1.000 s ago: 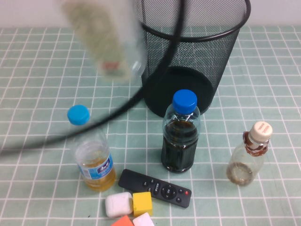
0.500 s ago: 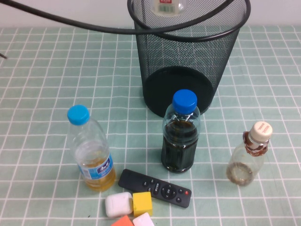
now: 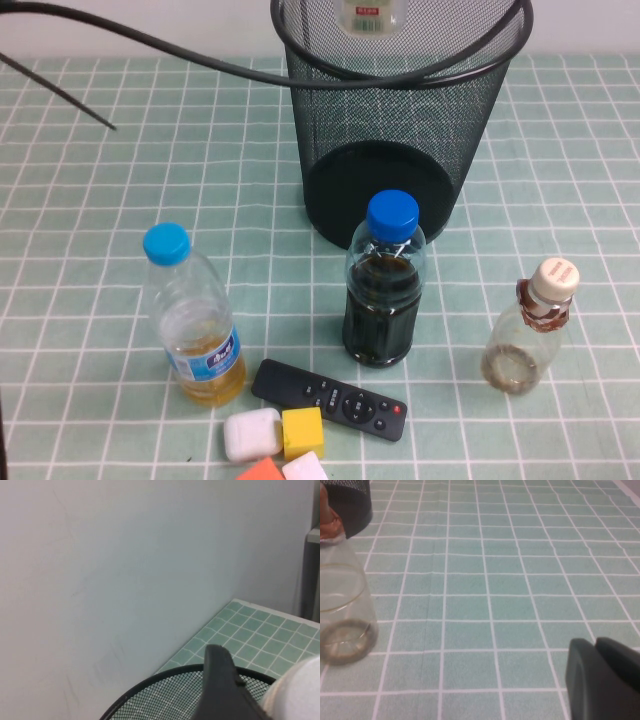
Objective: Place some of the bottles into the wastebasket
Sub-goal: Place the bottle in the trash can
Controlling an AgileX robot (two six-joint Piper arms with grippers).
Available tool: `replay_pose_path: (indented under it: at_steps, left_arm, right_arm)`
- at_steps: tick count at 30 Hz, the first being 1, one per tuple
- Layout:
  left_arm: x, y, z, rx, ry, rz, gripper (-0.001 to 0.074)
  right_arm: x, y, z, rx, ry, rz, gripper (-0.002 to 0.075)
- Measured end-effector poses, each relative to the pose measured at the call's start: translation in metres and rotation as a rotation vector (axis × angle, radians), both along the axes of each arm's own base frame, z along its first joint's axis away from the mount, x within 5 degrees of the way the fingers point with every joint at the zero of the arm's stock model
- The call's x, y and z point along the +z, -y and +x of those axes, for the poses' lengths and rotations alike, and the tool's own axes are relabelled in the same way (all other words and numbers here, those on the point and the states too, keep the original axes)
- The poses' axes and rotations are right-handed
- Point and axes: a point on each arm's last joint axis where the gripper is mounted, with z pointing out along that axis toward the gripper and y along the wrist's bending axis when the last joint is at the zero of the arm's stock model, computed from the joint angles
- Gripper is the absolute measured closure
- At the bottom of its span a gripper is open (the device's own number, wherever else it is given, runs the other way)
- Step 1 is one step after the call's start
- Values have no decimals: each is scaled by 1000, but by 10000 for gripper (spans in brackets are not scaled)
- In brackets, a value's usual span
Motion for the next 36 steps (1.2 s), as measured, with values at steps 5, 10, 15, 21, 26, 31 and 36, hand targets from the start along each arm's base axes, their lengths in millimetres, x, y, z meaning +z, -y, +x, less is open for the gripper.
replay_pose_path:
  at_steps: [5, 10, 15, 21, 26, 31, 36]
  left_arm:
    - [-20, 10, 19, 18, -13, 13, 408]
    - [-49, 22, 42, 42, -31, 20, 408]
    - [-85, 35, 65, 57, -72, 41, 408]
    - [-126, 44, 85, 62, -138, 91, 408]
    - [-152, 45, 96, 51, -190, 151, 408]
    - [-168, 45, 98, 30, -253, 196, 328]
    - [-166, 44, 96, 30, -285, 183, 248]
  right_arm:
    - [0, 0, 0, 0, 0, 0, 734]
    - [0, 0, 0, 0, 0, 0, 734]
    - [0, 0, 0, 0, 0, 0, 734]
    - [0, 0, 0, 0, 0, 0, 734]
    - [0, 0, 0, 0, 0, 0, 734]
    - [0, 0, 0, 0, 0, 0, 734]
    - [0, 0, 0, 0, 3, 0, 734]
